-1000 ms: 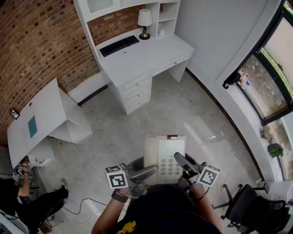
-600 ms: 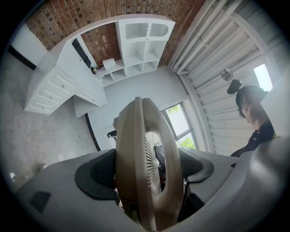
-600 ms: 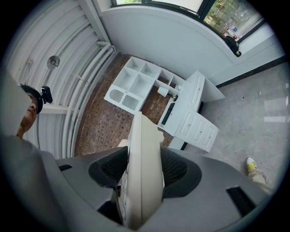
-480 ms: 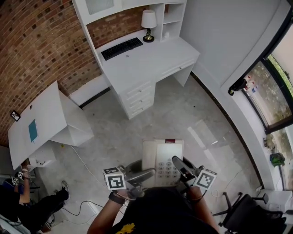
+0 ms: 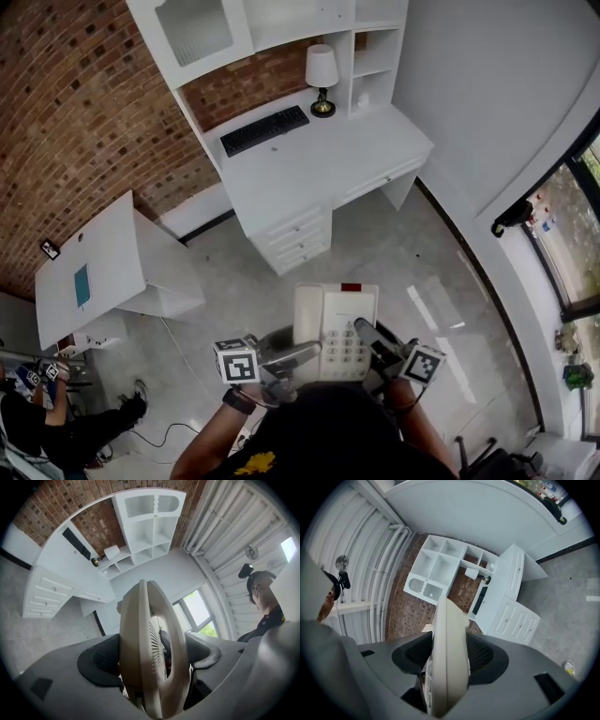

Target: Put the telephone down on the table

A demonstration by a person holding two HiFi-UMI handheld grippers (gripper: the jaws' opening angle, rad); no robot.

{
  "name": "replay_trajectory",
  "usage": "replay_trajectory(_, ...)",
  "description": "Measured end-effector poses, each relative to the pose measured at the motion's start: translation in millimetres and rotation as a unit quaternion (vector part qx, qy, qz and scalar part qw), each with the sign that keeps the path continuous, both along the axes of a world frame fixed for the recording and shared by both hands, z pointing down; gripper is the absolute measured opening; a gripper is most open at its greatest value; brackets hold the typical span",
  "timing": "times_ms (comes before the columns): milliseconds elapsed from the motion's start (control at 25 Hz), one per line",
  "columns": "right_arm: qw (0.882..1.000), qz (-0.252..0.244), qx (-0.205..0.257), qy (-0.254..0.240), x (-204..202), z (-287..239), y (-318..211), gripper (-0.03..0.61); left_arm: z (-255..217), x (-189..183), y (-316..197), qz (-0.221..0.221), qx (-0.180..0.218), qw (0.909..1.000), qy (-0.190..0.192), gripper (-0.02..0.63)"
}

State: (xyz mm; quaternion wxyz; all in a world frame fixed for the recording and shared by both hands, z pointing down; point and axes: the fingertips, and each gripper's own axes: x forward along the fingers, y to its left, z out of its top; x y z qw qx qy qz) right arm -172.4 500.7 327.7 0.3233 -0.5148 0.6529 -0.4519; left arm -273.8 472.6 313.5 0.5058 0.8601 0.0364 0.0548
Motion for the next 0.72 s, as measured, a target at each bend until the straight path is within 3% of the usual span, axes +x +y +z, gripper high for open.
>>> replay_trajectory(200,1.0,-0.019,0.024,-0.007,54.6,-10.6,-42.4,0.216,-9.8,55.1,-36.0,-0.021,0.013,0.9997,-0.006,0.431)
replay_trajectory(720,0.999,-0.03,0.023,0.007,118.6,10.1,-144.4,0.216,12.6,117.5,-137.1,-0.038,0.022,0.999,0.007,0.432)
